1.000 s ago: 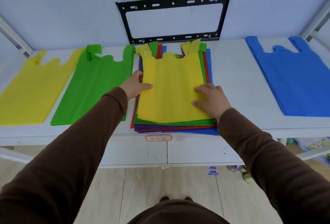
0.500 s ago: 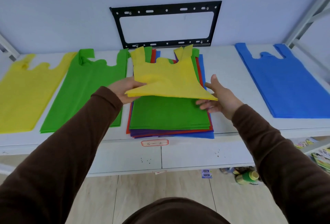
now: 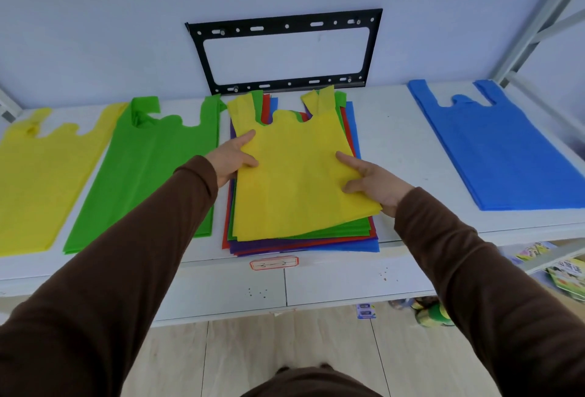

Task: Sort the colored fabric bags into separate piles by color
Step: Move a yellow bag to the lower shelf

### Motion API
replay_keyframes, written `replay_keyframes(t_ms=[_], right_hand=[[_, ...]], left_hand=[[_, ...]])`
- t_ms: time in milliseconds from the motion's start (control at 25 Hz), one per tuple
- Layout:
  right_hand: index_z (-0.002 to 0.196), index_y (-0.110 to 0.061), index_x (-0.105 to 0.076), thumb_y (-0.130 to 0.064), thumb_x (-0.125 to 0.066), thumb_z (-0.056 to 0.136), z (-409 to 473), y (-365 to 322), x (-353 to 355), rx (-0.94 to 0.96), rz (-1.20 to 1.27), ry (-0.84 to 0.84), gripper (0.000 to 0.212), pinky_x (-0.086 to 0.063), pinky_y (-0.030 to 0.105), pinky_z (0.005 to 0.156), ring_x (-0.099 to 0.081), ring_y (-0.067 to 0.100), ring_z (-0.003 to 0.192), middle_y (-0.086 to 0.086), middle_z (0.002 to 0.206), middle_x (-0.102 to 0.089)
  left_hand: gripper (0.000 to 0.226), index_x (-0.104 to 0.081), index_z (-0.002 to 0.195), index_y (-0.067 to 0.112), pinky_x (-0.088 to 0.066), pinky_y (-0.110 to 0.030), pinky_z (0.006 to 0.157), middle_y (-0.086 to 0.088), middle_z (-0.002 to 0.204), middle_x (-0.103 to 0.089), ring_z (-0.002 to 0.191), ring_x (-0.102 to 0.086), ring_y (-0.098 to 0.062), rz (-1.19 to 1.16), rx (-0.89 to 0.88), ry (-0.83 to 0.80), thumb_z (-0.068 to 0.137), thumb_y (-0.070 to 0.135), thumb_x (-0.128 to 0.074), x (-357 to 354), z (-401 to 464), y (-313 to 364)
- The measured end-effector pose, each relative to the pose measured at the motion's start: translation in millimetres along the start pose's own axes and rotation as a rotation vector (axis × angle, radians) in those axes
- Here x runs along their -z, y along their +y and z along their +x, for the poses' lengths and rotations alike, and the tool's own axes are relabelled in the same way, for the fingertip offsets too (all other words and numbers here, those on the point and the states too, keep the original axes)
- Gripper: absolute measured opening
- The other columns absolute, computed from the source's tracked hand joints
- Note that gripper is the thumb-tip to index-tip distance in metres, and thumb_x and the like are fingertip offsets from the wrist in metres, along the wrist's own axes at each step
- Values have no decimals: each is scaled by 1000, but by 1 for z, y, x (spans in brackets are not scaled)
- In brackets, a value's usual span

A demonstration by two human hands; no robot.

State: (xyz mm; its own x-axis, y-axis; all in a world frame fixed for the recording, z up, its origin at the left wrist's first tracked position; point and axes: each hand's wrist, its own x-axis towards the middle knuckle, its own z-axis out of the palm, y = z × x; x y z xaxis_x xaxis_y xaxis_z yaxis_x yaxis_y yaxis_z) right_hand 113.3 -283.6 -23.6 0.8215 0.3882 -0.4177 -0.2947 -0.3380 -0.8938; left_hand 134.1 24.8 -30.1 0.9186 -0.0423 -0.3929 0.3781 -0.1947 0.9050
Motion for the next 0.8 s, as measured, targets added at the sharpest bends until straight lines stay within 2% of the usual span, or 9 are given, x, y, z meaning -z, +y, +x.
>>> replay_keyframes(t_ms=[120, 280, 400, 520, 600, 680, 800], right_hand=[[150, -35, -33, 0, -54, 92, -4, -10, -2, 30, 75, 28, 71, -55, 40, 91, -60, 33, 113, 6, 146, -44], [150, -35, -32, 2, -54, 93, -27, -30, -23, 177, 67, 96, 72, -59, 33, 80, -64, 23, 97, -1, 140, -49], [149, -39, -33, 4, -54, 91, -57, -34, -47, 329, 57, 104, 75, -56, 35, 92, -62, 19, 111, -7, 144, -47], [149, -41, -33, 5, -55, 91, -103, -15, -78, 437, 12, 46, 77, -50, 26, 98, -55, 4, 120, -15, 147, -42], [149, -40, -32, 4, -56, 91, -129, 8, -103, 461, -11, -20, 77, -45, 26, 105, -48, 3, 130, -16, 151, -37], [150, -37, -30, 3, -59, 91, -149, 40, -133, 464, -52, -79, 77, -38, 28, 112, -41, 4, 136, -14, 153, -34], [152, -36, -27, 4, -58, 91, -169, 91, -179, 401, -111, -206, 79, -40, 28, 111, -41, 10, 137, -11, 155, -31]], left_hand=[[88, -20, 154, 29, -51, -41, 99, -4, 160, -23, 129, -48, -29, 70, -65, 35, 85, -11, -59, 12, 6, 5], [92, -20, 152, 38, -37, -46, 112, -1, 161, -21, 141, -34, -26, 217, -205, 119, 82, -3, -63, 30, -20, 22], [90, -19, 152, 39, -35, -39, 114, 2, 161, -20, 142, -32, -18, 268, -348, 242, 84, -4, -61, 39, -73, 30], [94, -21, 149, 49, -28, -39, 118, 9, 161, -19, 145, -26, -12, 255, -419, 326, 78, 4, -64, 42, -154, 4], [93, -24, 144, 56, -30, -41, 117, 15, 157, -26, 143, -32, -9, 199, -415, 369, 74, 8, -63, 34, -210, -33], [91, -25, 144, 55, -39, -37, 110, 19, 153, -32, 136, -41, -3, 145, -390, 434, 78, 4, -61, 21, -263, -80], [85, -28, 145, 50, -50, -24, 95, 21, 146, -38, 119, -51, 9, 16, -271, 542, 88, -6, -57, 3, -328, -157]])
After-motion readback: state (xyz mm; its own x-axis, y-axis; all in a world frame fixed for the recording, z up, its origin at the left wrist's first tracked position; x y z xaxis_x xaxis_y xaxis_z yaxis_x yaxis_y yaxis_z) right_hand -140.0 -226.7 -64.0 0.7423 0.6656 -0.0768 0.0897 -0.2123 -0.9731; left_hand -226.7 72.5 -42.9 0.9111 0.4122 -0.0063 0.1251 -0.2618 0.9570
